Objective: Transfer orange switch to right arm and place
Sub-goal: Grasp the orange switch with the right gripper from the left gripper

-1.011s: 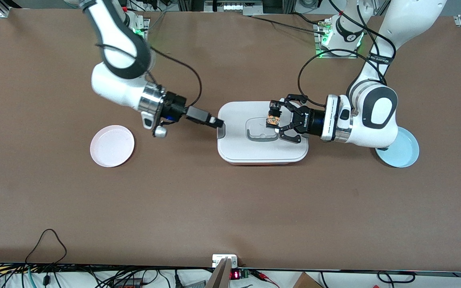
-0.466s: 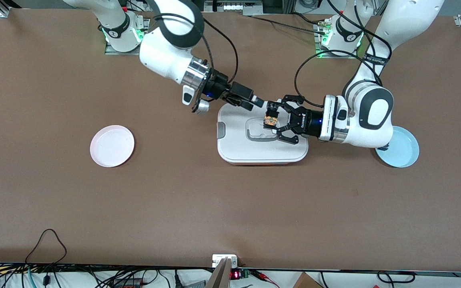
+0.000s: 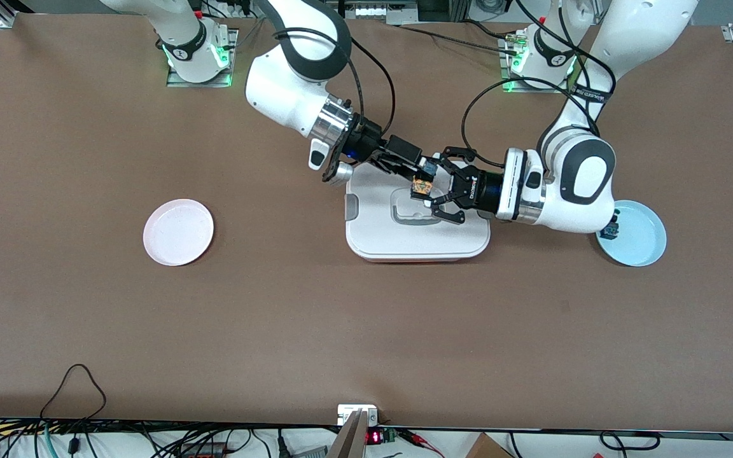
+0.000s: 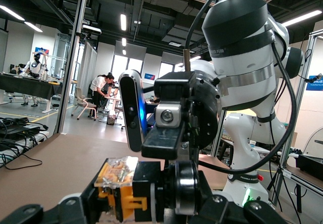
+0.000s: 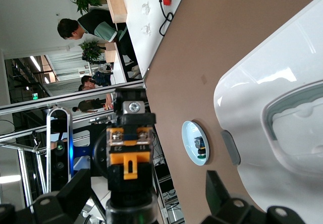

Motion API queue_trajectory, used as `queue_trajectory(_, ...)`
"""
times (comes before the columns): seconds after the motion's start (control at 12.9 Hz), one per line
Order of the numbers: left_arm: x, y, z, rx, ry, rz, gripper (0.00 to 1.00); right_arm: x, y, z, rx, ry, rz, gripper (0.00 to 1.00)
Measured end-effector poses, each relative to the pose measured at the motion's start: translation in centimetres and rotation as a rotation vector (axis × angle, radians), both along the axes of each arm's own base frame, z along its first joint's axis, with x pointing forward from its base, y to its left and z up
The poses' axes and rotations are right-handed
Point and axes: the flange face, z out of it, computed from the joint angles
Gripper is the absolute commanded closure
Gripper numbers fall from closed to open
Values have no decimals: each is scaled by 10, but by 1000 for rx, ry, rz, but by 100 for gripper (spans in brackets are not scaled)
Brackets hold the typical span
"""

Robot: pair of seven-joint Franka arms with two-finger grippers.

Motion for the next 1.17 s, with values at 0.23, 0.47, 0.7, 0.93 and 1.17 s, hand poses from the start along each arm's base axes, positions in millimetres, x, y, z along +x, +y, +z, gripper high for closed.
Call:
queue_trajectory(0.23,-2,0,-3,2,7,0,100,5,-1,7,4,-13,-14,3)
queue_trajectory(0.47,-3,0,-5,3,12,-1,100,16,-10,9,4,-20,-35,19)
queue_trajectory(0.7,-5,-3,-5,3,12,-6,100,20,-14,7,1,-20,-41,43)
queue_trajectory(0.93,-5,-3,-5,3,12,-7,100,16,-9,-1,-9,-18,-29,65)
queue_trajectory(1.17,-6,-3,-7,0,9,-5,100,16,-8,-2,-16,-35,-21,92)
